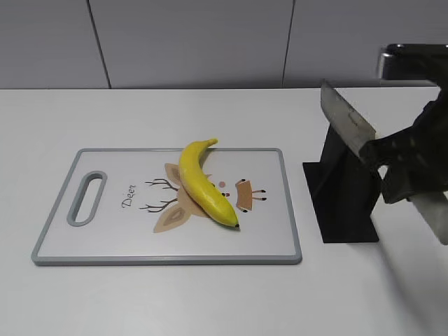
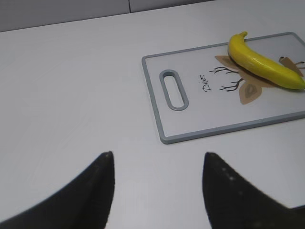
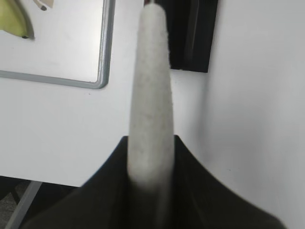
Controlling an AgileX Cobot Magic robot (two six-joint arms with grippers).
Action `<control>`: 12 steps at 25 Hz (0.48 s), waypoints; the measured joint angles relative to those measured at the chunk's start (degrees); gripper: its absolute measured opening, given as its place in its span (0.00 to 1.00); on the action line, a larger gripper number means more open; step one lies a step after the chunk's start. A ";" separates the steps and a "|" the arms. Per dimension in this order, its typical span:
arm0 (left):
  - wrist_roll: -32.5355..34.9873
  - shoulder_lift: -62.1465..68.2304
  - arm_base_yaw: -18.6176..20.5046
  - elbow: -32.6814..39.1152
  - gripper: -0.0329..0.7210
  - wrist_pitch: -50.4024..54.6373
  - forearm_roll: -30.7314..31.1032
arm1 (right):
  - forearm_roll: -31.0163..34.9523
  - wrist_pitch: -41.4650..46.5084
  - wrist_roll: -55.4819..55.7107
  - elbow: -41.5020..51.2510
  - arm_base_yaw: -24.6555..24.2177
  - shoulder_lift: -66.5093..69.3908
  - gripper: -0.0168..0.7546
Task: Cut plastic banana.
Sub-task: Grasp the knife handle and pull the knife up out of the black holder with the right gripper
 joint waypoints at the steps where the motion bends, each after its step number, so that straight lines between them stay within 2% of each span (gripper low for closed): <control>1: 0.00 0.00 0.00 0.00 0.80 0.00 0.00 | -0.26 1.02 -0.20 -0.54 0.00 -0.27 0.25; 6: 0.00 0.00 0.00 0.00 0.80 -0.05 0.00 | -0.37 3.37 -5.06 -4.10 0.00 -0.45 0.25; 12: 0.00 0.10 0.00 0.00 0.80 -0.40 -0.05 | 0.00 3.64 -16.67 -7.97 0.00 -0.45 0.25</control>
